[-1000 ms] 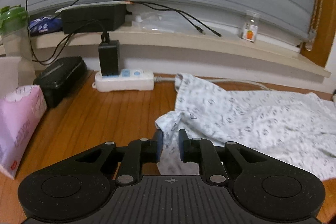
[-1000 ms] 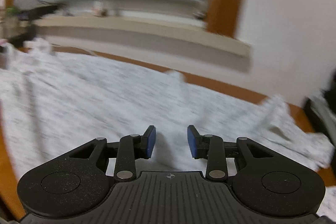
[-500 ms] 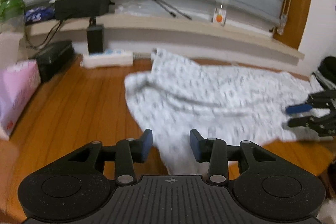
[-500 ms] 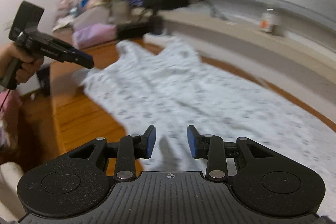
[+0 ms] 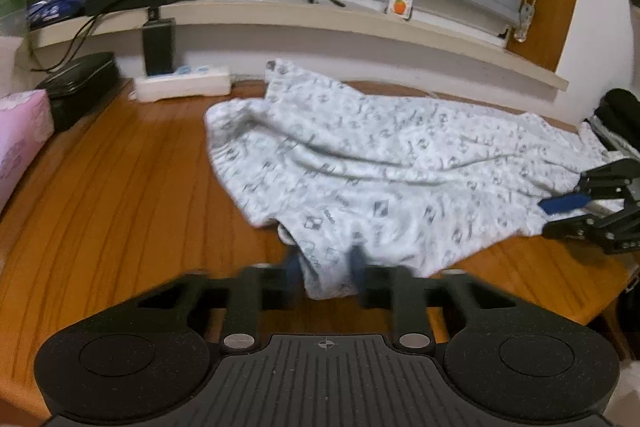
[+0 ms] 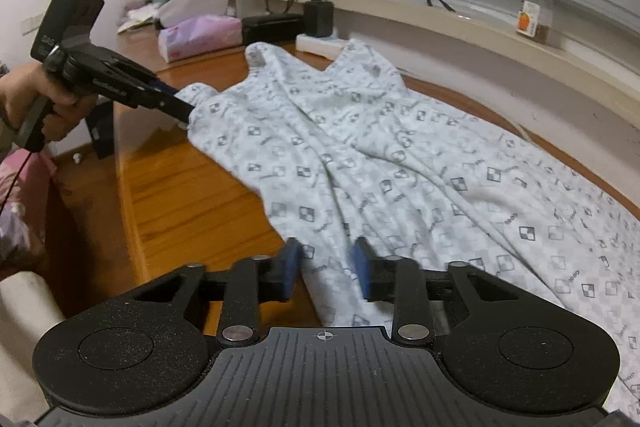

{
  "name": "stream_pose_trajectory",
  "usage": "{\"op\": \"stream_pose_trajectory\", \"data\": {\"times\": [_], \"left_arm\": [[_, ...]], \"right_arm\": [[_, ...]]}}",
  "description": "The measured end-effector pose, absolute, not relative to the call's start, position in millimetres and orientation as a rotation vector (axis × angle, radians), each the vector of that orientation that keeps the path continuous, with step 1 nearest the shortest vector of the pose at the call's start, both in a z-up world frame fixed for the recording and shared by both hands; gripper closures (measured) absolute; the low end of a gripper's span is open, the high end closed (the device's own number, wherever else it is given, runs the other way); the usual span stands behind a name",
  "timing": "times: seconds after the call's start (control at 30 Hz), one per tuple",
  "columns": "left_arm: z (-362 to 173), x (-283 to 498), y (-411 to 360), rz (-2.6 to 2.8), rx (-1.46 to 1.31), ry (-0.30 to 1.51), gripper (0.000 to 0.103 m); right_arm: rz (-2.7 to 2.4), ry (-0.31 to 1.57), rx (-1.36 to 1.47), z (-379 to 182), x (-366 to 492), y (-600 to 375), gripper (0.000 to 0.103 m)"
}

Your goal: Fold clothes

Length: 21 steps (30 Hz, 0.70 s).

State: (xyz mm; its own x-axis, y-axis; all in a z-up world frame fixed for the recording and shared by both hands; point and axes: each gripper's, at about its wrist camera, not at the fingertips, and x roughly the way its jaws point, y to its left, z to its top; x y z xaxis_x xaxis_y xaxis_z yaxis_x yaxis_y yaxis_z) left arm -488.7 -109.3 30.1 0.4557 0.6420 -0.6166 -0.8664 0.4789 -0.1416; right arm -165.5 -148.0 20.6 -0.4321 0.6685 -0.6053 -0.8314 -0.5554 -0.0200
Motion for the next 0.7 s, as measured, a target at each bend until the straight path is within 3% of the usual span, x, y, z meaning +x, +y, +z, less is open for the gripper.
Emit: {"op": "stream_pose_trajectory", "data": {"times": [0.03,0.2,0.4,0.6,0.7], "left_arm": [[32,-488,-106,0.984,-0.474,0.515,0.097],[66,-498,-107,1.047,-0.434,0.442,0.099],[107,-527,-144,1.091,-0.368,0.497,0.099],[81,-559,-176,1.086,-0.496,0.571,0.098],[67,-569,-176,1.077,-0.551,0.601,0.096]], "right_arm": [[2.058,0.371,-0.691,21,-163,-146,0.098],[2.096,0.417,-0.605,32,-154,-150,0.099],[2.223,0.418,-0.602,65,-177,-183,0.099],[2.31,0.48,-0.646,69,-196,-200,0.098],[2.259,0.435,-0.65,71,-193,-198,0.078]]}}
